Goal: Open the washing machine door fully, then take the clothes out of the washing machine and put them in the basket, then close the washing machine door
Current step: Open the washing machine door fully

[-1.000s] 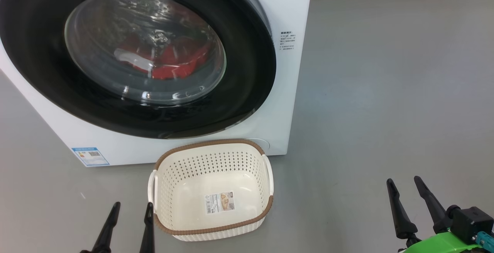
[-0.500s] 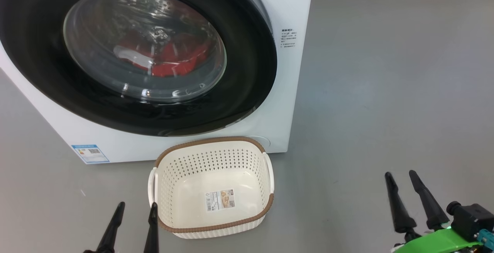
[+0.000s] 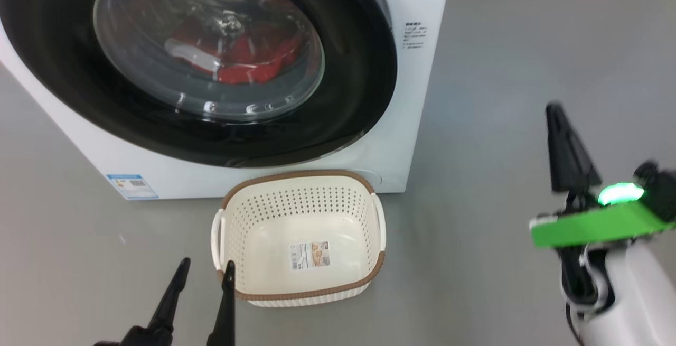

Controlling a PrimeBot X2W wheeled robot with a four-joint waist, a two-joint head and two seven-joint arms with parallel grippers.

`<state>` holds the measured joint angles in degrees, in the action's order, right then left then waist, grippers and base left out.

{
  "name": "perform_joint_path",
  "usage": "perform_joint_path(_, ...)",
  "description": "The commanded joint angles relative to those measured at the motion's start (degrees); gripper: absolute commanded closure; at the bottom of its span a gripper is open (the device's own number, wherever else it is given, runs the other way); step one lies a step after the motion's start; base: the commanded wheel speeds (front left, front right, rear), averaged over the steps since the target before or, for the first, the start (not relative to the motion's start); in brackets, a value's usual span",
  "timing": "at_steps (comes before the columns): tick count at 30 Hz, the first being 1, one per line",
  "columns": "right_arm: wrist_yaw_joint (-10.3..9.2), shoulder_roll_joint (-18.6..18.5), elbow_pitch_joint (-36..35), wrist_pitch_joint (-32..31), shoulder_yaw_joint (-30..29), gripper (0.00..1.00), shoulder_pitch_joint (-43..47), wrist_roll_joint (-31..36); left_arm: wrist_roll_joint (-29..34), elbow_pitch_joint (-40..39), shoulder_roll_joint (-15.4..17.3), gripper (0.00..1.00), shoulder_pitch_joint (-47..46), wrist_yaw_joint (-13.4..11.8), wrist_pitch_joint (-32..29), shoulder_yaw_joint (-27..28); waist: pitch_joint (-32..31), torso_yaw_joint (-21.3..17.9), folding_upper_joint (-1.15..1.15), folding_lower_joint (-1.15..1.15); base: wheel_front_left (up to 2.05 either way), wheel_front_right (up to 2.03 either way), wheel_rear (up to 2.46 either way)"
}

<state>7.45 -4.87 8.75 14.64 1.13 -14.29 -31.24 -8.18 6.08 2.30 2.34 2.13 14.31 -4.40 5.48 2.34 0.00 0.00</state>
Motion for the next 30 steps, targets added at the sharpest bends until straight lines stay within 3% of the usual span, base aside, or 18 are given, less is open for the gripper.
perform_joint_path(1, 0.03, -0.45, -1.81, 0.36, 1.38, 1.0, -3.11, -0.52, -0.41, -1.69, 0.58, 0.0, -2.14, 0.35, 0.69, 1.46, 1.14, 1.05, 0.0, 0.0, 0.0, 0.0, 0.0)
perform_joint_path(11, 0.03, -4.01, -0.52, 0.36, 3.07, 1.0, -19.76, -3.0, -1.58, -1.81, 0.58, 0.0, -6.16, 0.14, 0.69, -1.01, 5.97, 4.9, 0.0, 0.0, 0.0, 0.0, 0.0)
perform_joint_path(18, 0.03, -7.23, 5.7, 0.36, 6.64, 1.0, -29.38, -8.69, -2.49, -1.43, 0.58, 0.0, -8.69, -0.07, 0.69, -2.59, 8.82, 7.1, 0.0, 0.0, 0.0, 0.0, 0.0)
perform_joint_path(26, 0.03, -13.52, 14.42, -0.7, 19.04, 1.0, -39.3, -26.59, -3.32, -0.93, 0.58, 0.0, -10.69, -0.34, 0.69, -3.96, 11.72, 8.99, 0.0, 0.0, 0.0, 0.0, 0.0)
perform_joint_path(30, 0.03, -16.07, 16.9, -6.51, 23.99, 1.0, -43.56, -37.94, -3.91, -0.7, 0.58, 0.0, -11.97, -0.46, 0.69, -4.79, 13.42, 10.0, 0.0, 0.0, 0.0, 0.0, 0.0)
